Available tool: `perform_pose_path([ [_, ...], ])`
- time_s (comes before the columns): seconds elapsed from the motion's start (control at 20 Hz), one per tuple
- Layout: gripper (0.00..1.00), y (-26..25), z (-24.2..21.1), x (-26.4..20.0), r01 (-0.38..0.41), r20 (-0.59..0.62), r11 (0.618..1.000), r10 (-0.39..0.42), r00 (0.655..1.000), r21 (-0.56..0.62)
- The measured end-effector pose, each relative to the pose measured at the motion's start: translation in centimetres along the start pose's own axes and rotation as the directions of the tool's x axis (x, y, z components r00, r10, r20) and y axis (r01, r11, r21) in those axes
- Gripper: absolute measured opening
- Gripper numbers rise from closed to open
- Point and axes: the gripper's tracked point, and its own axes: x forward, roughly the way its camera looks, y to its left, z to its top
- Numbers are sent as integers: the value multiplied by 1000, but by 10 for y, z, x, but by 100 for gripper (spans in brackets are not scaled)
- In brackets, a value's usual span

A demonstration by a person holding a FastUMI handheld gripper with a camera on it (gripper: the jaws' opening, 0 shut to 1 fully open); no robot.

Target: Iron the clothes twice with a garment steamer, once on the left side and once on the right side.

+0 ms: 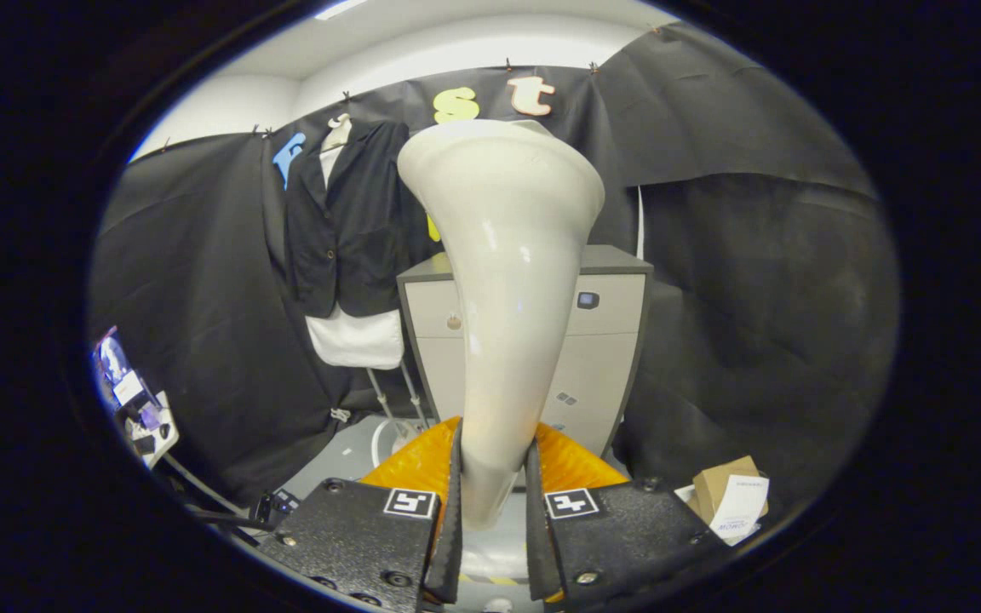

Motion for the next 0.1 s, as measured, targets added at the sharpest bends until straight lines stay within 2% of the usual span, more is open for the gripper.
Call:
perform_pose_path([
  [0.1, 33, -3, -4, 1, 4, -6, 1000, -4, 1000, 14],
])
